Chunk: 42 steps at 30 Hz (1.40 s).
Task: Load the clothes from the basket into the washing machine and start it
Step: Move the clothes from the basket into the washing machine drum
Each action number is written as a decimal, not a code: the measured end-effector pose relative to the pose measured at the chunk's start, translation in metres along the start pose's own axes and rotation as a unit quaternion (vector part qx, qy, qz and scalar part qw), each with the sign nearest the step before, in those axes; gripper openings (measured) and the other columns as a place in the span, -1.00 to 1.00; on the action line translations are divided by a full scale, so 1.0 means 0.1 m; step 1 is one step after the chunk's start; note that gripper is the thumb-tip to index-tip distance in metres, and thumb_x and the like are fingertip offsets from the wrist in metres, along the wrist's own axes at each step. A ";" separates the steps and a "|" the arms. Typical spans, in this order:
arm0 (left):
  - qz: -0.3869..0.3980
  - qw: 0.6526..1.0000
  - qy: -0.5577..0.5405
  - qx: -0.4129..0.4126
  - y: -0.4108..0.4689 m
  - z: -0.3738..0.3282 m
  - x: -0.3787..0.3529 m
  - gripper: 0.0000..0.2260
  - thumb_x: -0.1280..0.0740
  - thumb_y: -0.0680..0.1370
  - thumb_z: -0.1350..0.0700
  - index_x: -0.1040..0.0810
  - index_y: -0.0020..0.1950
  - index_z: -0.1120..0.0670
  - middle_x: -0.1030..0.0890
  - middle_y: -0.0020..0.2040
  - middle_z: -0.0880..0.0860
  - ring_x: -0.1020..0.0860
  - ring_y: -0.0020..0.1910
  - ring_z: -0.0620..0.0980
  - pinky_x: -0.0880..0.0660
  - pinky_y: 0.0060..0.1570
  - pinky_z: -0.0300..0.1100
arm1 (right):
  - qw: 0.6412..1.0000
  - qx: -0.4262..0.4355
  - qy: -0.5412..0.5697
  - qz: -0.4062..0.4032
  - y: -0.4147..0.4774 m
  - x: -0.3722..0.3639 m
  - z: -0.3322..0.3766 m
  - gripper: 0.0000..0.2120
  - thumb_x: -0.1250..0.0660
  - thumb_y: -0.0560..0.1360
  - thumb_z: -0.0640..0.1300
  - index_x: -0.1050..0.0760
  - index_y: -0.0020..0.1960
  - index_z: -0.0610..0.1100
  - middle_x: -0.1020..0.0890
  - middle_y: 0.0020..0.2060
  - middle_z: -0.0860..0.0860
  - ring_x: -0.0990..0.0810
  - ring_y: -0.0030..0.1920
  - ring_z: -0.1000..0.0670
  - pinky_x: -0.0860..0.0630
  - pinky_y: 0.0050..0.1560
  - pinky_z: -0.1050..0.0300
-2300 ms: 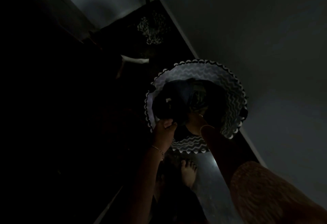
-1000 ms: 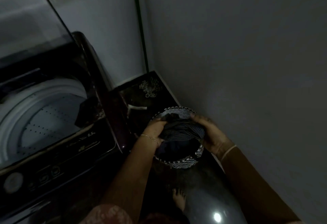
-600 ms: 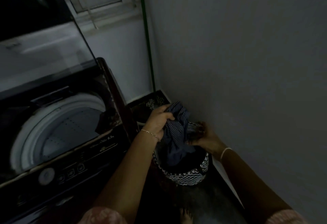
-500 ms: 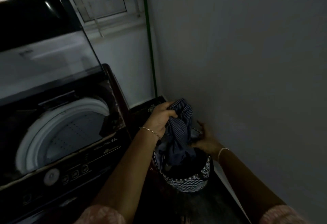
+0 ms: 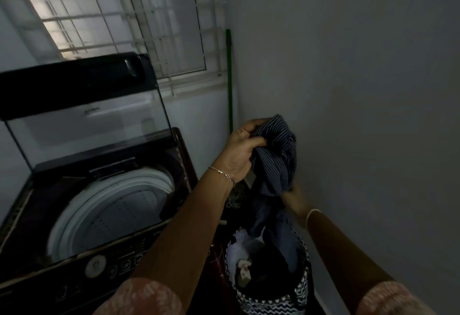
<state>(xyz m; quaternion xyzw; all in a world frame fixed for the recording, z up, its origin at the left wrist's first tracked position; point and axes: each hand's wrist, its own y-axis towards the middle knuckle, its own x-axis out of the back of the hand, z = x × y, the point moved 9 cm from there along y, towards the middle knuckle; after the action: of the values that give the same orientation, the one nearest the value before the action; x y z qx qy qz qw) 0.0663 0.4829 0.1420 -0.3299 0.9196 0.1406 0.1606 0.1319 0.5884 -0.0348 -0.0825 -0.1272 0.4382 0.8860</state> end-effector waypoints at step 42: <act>-0.204 0.955 0.191 0.102 -0.09 0.63 0.97 -0.17 -0.62 0.25 0.01 -0.34 0.43 0.11 -0.54 0.28 0.05 -0.55 0.15 -0.04 -0.48 0.21 -0.18 | 0.893 0.020 0.430 0.131 -0.32 -0.06 2.18 -0.69 -0.10 0.64 -0.14 -0.57 0.05 -0.29 -0.67 -0.16 -0.16 -0.63 -0.17 -0.10 -0.64 -0.14 0.08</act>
<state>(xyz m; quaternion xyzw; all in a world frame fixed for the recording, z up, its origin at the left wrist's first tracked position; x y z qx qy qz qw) 0.0137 0.4448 0.0457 -0.5128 0.8558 -0.0552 0.0395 0.0872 0.5717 0.1803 -0.2608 0.2874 0.4749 0.7899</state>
